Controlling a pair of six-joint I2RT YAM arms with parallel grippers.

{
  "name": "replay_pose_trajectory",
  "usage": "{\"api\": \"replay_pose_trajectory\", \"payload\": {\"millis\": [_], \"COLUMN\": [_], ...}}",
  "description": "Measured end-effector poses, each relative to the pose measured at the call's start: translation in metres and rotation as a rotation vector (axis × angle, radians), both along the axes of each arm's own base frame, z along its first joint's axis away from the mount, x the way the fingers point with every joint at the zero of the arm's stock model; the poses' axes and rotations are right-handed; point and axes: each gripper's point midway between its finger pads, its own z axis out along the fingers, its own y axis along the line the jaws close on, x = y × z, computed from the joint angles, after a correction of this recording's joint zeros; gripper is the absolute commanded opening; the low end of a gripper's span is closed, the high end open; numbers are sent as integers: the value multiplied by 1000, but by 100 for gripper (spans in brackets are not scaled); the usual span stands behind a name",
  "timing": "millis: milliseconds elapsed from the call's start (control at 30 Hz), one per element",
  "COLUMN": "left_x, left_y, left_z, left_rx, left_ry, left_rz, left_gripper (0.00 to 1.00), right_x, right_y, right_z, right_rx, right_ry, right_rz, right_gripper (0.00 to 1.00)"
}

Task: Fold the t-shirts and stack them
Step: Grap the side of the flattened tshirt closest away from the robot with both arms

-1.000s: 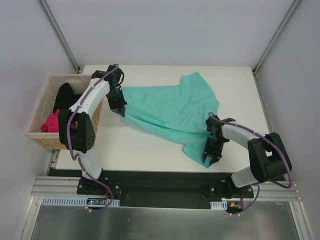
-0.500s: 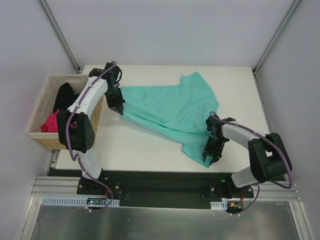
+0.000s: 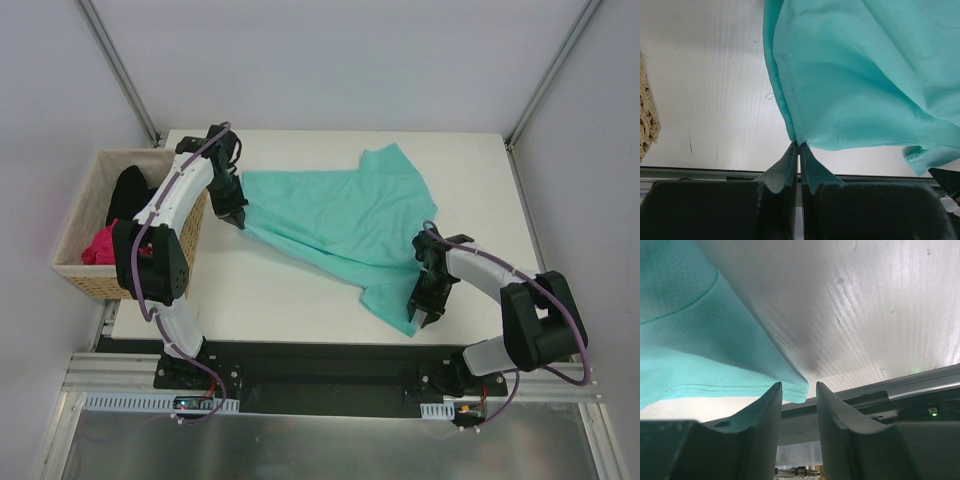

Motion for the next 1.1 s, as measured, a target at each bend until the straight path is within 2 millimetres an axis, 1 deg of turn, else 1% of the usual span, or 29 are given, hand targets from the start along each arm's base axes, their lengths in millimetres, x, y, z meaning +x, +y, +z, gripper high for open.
{"api": "replay_pose_trajectory", "payload": {"millis": [233,467,667,867,1000,1100], "left_x": [2,2,2,1,1,0], "left_y": [6,6,6,6,6,6], "left_z": [0,1,1,3,4,5], "left_rx": [0,-1,-1,-2,-3,-5], "left_ry": [-1,-4,-4,-9,-12,-16], "left_rz": [18,17,17,17,17,17], "left_gripper": [0,0,0,0,0,0], "right_x": [-2,-3,-7,-10,-16,-20], "right_y": [4,6,12,17,17,18], "right_z": [0,0,0,-3,-6,-8], "right_rx": [7,10,22,25,25,29], "right_ry": [4,5,18,29,42,54], "right_rz": [2,6,23,36,33,28], "right_gripper": [36,36,36,36,36,32]}}
